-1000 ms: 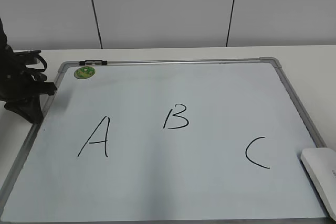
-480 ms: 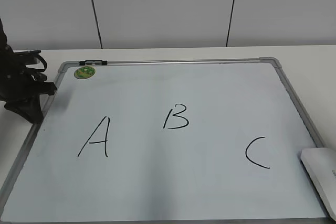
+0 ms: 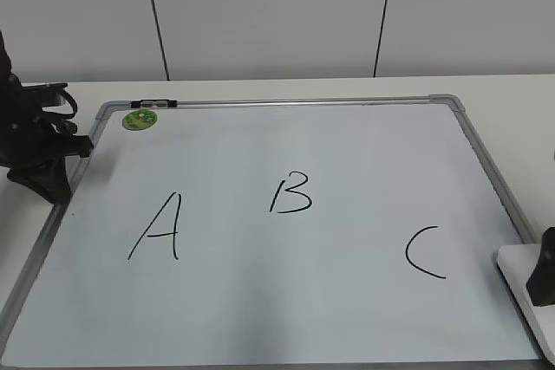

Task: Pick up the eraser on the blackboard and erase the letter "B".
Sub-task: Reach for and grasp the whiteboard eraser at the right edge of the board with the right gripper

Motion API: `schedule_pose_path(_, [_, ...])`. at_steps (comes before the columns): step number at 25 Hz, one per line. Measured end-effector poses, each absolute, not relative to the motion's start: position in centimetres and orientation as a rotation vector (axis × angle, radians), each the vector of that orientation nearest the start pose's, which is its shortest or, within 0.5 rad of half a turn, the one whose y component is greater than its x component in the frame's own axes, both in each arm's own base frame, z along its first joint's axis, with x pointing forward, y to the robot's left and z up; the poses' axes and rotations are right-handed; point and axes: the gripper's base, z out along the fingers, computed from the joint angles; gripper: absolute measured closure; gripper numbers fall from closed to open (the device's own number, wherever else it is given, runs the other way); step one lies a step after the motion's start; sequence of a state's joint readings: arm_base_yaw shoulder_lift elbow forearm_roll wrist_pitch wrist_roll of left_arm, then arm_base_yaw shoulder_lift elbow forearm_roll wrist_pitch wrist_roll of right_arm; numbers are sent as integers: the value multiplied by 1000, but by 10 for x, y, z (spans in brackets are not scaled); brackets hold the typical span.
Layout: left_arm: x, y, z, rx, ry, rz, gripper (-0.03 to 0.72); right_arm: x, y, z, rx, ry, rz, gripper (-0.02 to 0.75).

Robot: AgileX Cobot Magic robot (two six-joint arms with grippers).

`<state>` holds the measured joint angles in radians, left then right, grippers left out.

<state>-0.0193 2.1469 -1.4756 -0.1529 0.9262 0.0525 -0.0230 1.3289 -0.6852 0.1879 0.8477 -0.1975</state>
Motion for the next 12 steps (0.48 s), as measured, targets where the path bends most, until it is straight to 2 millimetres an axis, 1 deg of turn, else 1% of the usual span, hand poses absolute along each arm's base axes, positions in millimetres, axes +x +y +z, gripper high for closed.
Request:
schedule_pose_path(5, [413,-19,129,-27,3073,-193,669,221,7,185,-9,3007,199,59])
schedule_pose_path(12, [413,-19,129,-27,3073,-193,669,235,4,176,21,3037,153,68])
